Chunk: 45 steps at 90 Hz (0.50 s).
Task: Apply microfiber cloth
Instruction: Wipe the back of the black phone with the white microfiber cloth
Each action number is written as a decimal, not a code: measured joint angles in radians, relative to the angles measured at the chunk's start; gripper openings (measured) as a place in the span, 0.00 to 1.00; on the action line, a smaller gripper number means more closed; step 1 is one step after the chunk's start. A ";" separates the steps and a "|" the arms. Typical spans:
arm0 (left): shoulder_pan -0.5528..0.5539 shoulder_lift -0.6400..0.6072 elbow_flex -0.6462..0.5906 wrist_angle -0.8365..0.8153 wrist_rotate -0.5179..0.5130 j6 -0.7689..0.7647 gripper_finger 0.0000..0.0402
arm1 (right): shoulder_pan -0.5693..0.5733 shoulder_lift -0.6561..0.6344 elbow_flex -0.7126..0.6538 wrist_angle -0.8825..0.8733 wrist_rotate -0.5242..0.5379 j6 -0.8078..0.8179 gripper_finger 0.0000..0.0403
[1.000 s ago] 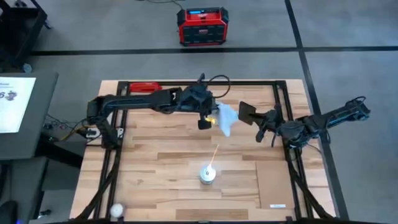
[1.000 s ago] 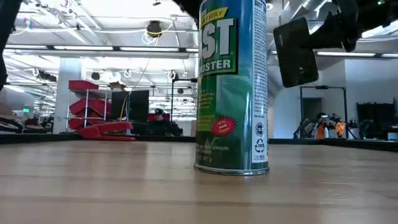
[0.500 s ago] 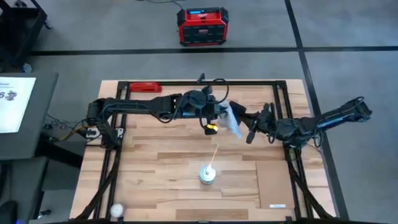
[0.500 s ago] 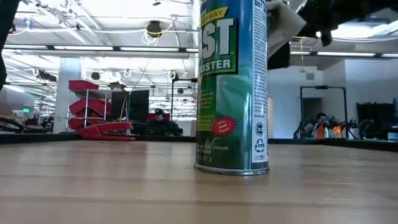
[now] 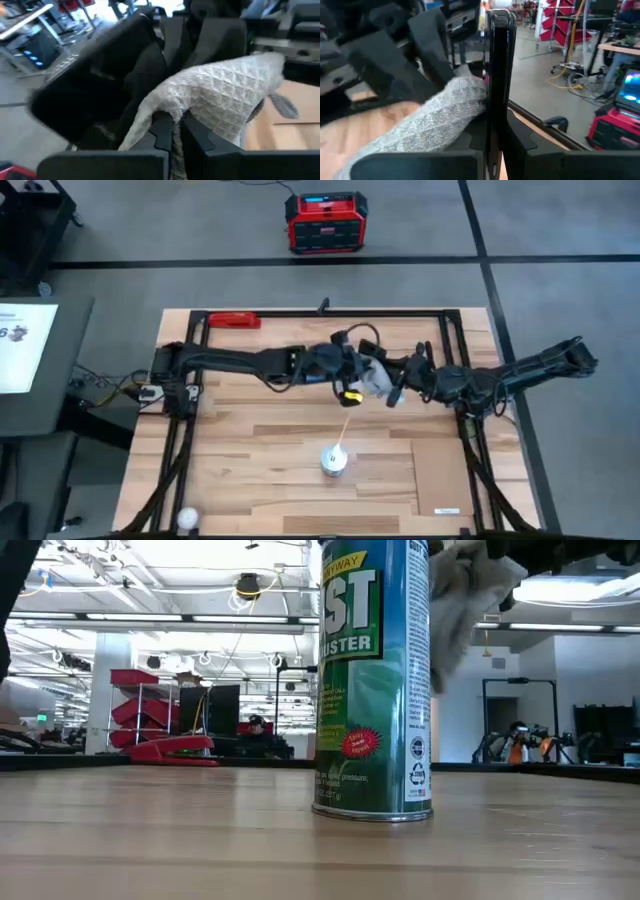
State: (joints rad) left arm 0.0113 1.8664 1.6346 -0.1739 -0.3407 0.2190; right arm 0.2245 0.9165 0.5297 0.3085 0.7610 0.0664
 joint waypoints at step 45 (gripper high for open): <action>0.059 -0.108 -0.003 0.031 -0.034 0.134 0.00 | 0.040 -0.002 0.010 0.024 0.007 0.050 0.04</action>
State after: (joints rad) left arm 0.0702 1.7585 1.6314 -0.1427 -0.3744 0.3529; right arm 0.2642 0.9146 0.5392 0.3325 0.7681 0.1166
